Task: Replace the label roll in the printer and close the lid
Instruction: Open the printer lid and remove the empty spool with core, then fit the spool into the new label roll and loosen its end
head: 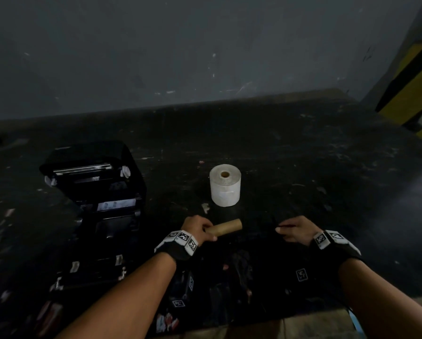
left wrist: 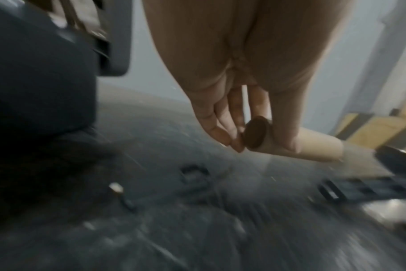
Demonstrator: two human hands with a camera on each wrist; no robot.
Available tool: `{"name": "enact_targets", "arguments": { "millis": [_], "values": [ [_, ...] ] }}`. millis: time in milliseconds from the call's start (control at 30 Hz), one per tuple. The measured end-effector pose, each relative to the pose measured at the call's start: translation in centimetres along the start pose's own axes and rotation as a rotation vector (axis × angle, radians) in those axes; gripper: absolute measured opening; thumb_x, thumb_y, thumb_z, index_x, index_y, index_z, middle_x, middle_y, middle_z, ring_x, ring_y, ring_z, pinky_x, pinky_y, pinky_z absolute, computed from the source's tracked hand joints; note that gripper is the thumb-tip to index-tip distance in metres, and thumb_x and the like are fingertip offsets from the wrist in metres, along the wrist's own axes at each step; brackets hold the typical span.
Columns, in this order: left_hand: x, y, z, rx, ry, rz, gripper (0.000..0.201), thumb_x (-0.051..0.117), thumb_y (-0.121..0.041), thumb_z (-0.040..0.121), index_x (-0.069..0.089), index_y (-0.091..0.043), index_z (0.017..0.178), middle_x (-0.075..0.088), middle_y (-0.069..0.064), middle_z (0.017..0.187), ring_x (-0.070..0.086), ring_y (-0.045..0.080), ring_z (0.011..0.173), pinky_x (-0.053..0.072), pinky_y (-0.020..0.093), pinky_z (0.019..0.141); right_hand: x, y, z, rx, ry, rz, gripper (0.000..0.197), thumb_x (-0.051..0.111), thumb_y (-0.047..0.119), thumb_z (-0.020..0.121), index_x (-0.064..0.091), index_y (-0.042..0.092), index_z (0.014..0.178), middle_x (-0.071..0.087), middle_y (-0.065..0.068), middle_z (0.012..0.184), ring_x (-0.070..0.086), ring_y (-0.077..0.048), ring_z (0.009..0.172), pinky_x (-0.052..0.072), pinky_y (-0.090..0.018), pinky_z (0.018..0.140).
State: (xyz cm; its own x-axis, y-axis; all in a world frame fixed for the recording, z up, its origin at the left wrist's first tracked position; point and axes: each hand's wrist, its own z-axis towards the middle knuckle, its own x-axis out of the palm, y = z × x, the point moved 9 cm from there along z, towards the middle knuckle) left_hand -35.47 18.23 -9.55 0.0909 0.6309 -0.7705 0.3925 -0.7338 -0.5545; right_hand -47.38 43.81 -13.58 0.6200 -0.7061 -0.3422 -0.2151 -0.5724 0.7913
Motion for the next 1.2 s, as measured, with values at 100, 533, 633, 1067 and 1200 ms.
{"name": "enact_targets", "arguments": {
  "millis": [100,533,633,1067,1200],
  "values": [
    [1.3,-0.3,0.4,-0.022,0.001,0.030,0.043,0.076,-0.024,0.073,0.067,-0.011,0.113,0.068,0.011,0.112,0.063,0.023,0.103,0.045,0.021,0.087,-0.5,-0.3,0.5,-0.041,-0.035,-0.109,0.006,0.067,0.019,0.081,0.071,0.018,0.077,0.069,-0.016,0.089,0.064,-0.025,0.082,0.051,-0.037,0.081],
    [2.7,-0.4,1.1,-0.099,0.084,0.176,0.051,0.076,-0.032,0.072,0.063,-0.012,0.118,0.064,0.011,0.118,0.062,0.025,0.106,0.052,0.032,0.090,-0.3,1.3,-0.2,-0.065,0.015,-0.460,0.029,0.050,0.038,0.090,0.066,0.020,0.106,0.066,-0.005,0.113,0.060,-0.019,0.102,0.045,-0.030,0.093],
    [2.2,-0.6,1.2,-0.094,0.095,0.130,0.064,0.077,-0.039,0.068,0.058,-0.012,0.123,0.061,0.010,0.124,0.060,0.023,0.112,0.050,0.033,0.096,-1.1,2.0,-0.4,-0.053,-0.023,-0.446,0.036,0.048,0.045,0.090,0.067,0.018,0.104,0.066,-0.006,0.111,0.060,-0.018,0.097,0.045,-0.028,0.089],
    [-4.3,-0.6,6.7,-0.106,0.005,-0.215,0.085,0.067,-0.034,0.082,0.016,-0.015,0.148,0.040,0.010,0.147,0.043,0.025,0.132,0.037,0.035,0.110,5.3,19.2,3.9,-0.469,-0.119,-0.734,0.061,0.063,0.040,0.081,0.040,0.023,0.135,0.039,-0.009,0.143,0.044,-0.026,0.127,0.038,-0.034,0.103],
    [-4.2,-0.6,8.6,-0.056,0.006,-0.287,0.082,0.065,-0.030,0.083,0.016,-0.021,0.148,0.042,0.009,0.146,0.045,0.027,0.130,0.040,0.032,0.106,7.7,20.2,7.2,-0.416,-0.060,-0.870,0.072,0.061,0.052,0.077,0.029,0.033,0.139,0.018,-0.006,0.154,0.017,-0.029,0.142,0.026,-0.046,0.114]
  ]
}}
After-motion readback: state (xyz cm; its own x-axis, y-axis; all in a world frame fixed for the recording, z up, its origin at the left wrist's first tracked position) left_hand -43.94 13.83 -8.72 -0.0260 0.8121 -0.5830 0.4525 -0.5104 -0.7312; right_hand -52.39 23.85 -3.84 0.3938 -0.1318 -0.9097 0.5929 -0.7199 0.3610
